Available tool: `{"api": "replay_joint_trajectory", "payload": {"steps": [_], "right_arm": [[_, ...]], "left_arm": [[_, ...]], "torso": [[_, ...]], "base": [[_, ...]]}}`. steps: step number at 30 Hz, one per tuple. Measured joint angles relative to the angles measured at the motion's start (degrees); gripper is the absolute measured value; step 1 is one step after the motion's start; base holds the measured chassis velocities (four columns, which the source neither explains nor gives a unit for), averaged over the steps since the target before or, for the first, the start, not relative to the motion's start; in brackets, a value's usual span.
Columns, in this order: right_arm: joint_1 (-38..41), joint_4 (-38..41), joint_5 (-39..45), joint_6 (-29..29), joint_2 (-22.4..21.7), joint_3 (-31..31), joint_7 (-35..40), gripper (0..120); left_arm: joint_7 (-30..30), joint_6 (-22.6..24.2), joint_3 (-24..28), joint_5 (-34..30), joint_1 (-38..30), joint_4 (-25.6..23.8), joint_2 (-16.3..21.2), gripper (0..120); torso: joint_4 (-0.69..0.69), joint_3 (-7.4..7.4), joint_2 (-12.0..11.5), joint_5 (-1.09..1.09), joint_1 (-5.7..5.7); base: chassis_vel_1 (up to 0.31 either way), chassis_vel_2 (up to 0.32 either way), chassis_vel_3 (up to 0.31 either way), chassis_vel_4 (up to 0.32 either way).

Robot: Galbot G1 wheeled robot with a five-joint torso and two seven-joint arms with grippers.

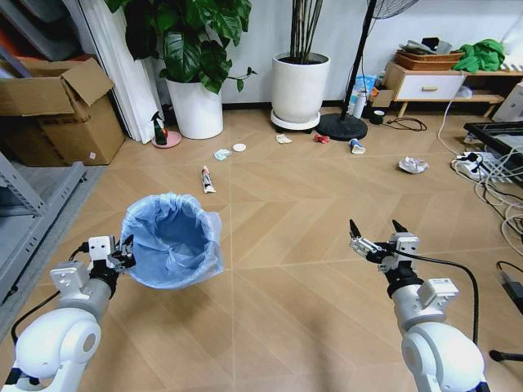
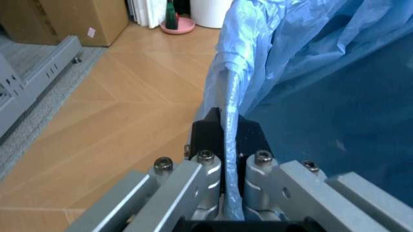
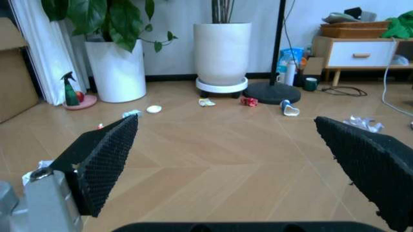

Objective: Pick up the trash bin and place the garbage on the floor into it.

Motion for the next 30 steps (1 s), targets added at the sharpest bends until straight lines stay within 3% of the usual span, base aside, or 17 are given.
{"api": "replay_joint_trajectory", "payload": {"steps": [30], "right_arm": [[-0.2, -0.7, -0.1, 1.6, 0.1, 0.2, -1.4, 100]], "left_arm": [[-0.5, -0.2, 0.6, 1.0, 1.1, -1.2, -0.3, 0]], "torso": [[0.01, 0.00, 0.0, 0.01, 0.00]], "base": [[0.017, 0.261, -0.008, -0.258]]}}
